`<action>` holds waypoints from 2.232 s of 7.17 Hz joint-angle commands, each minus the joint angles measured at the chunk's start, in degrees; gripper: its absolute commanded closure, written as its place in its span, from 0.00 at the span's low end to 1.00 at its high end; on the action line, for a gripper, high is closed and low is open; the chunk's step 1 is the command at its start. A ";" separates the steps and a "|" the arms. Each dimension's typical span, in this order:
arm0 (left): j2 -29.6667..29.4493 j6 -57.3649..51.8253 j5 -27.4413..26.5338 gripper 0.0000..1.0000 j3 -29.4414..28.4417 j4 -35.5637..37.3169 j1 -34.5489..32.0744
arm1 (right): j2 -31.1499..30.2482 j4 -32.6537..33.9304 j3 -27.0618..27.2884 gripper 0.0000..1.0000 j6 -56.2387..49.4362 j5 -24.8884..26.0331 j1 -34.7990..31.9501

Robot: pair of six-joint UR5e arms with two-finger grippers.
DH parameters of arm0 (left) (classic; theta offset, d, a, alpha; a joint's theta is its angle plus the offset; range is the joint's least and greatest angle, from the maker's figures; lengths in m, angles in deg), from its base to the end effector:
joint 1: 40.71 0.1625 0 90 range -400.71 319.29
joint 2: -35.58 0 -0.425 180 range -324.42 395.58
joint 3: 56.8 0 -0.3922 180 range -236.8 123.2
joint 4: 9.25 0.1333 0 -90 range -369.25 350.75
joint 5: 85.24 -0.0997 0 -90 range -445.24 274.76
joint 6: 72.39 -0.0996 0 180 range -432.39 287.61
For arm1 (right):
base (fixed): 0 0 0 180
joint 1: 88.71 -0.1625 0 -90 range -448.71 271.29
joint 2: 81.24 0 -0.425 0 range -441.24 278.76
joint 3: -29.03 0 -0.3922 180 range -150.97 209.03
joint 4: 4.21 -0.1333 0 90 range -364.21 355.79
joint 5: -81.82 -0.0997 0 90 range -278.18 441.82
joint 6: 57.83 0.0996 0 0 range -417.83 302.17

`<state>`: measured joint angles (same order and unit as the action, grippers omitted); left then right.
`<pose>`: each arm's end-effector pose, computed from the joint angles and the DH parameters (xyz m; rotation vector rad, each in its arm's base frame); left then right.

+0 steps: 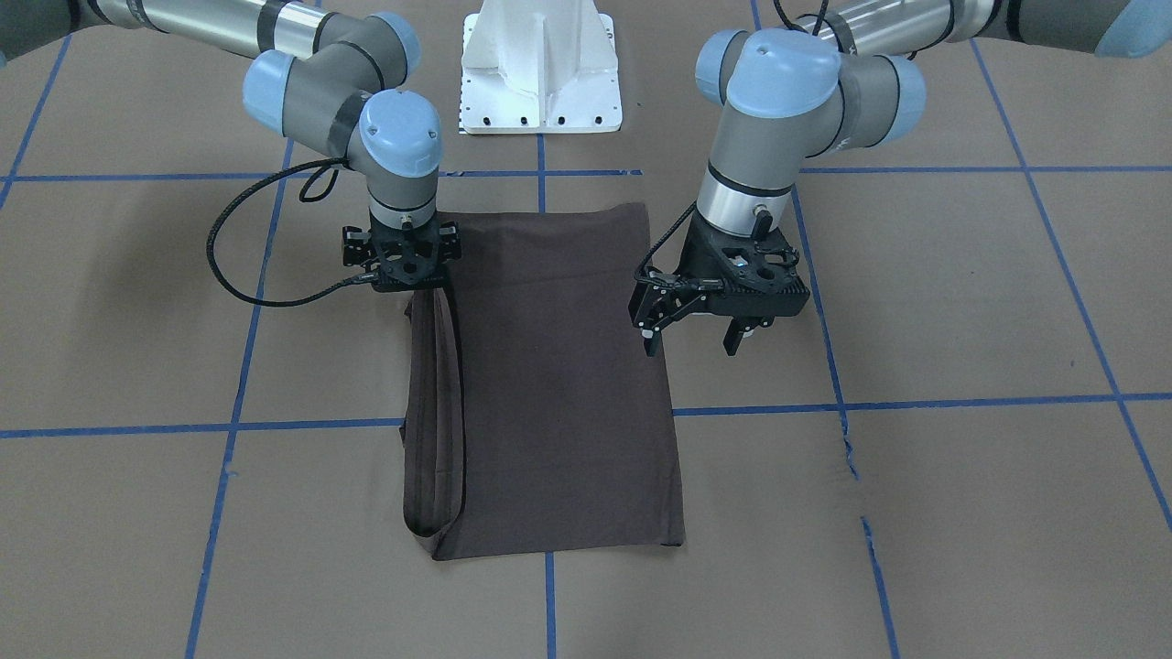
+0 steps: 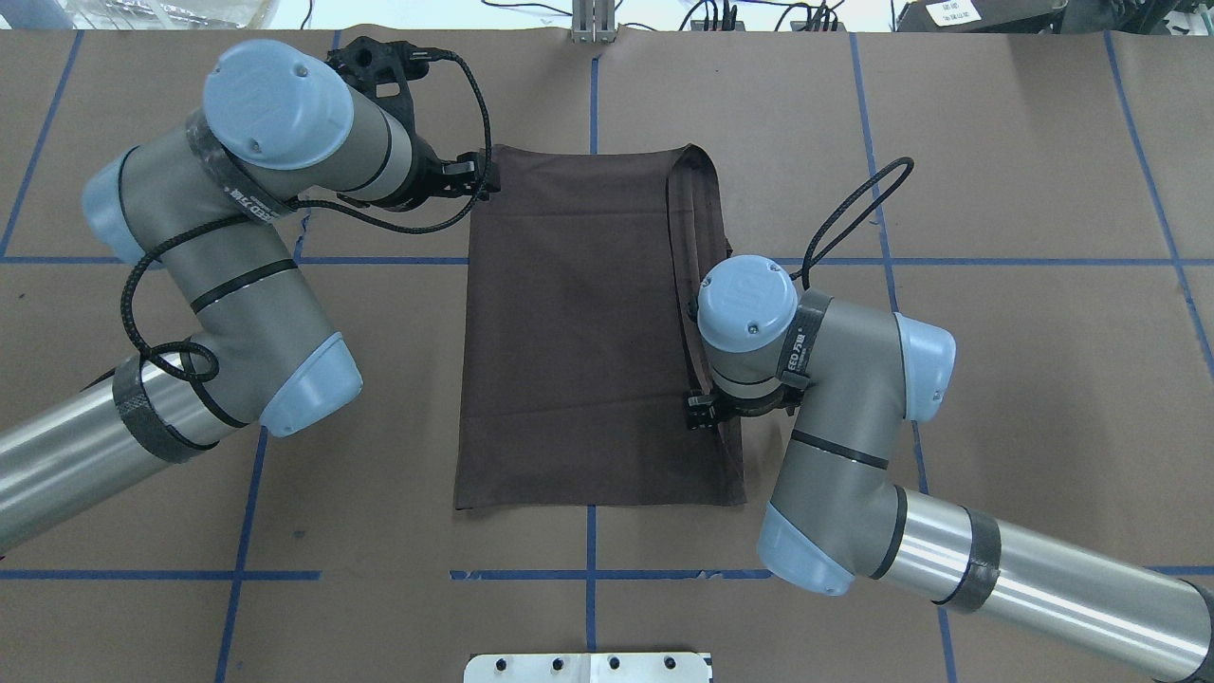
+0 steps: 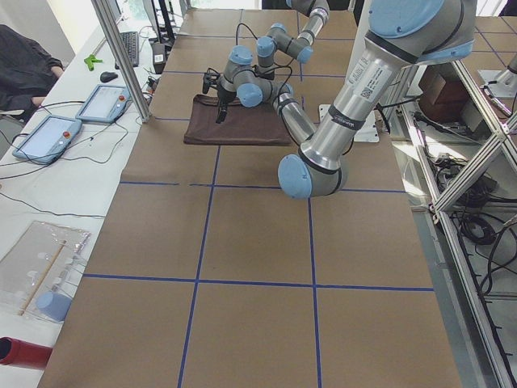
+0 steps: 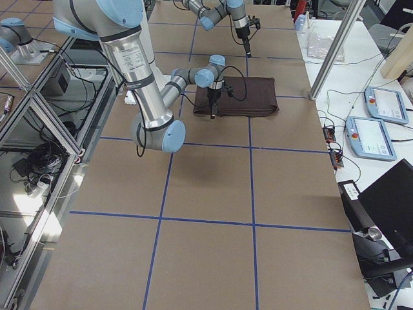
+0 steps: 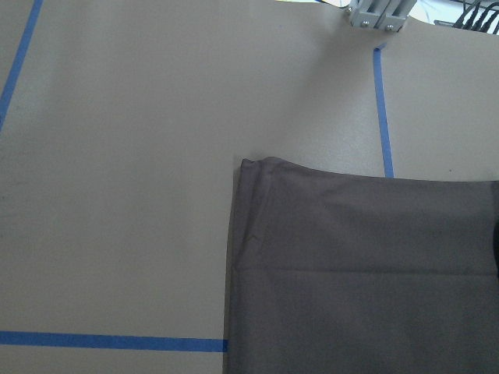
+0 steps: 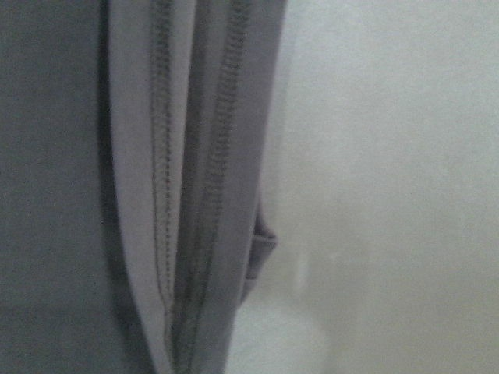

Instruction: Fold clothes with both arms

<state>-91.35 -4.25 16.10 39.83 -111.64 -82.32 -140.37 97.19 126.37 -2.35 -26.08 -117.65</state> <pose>0.4301 -0.5341 0.2040 0.3578 0.9251 -0.2194 -0.5261 -0.4082 0.3243 -0.0168 -0.5566 -0.1680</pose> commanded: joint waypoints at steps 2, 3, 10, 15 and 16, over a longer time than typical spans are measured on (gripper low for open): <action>0.01 0.06 0.00 0.00 0.14 0.00 0.13 | -3.10 0.02 3.97 0.00 -0.55 -3.43 -5.75; -0.08 0.15 0.09 0.00 0.66 0.09 0.13 | -2.75 -0.41 6.44 0.00 -0.46 -5.02 -7.08; 11.61 33.61 -4.56 0.03 9.37 0.35 21.91 | -1.07 -7.26 13.67 0.00 6.39 -5.57 -6.48; 12.58 34.08 -6.59 0.06 7.79 0.44 25.71 | -0.99 -7.35 13.76 0.00 6.31 -5.65 -6.47; 12.32 33.99 -6.59 0.12 6.92 0.44 25.71 | -0.99 -7.35 13.84 0.00 6.39 -5.65 -6.48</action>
<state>-78.83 29.76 9.65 47.56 -111.21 -56.85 -141.36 89.83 140.16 4.00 -31.74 -124.10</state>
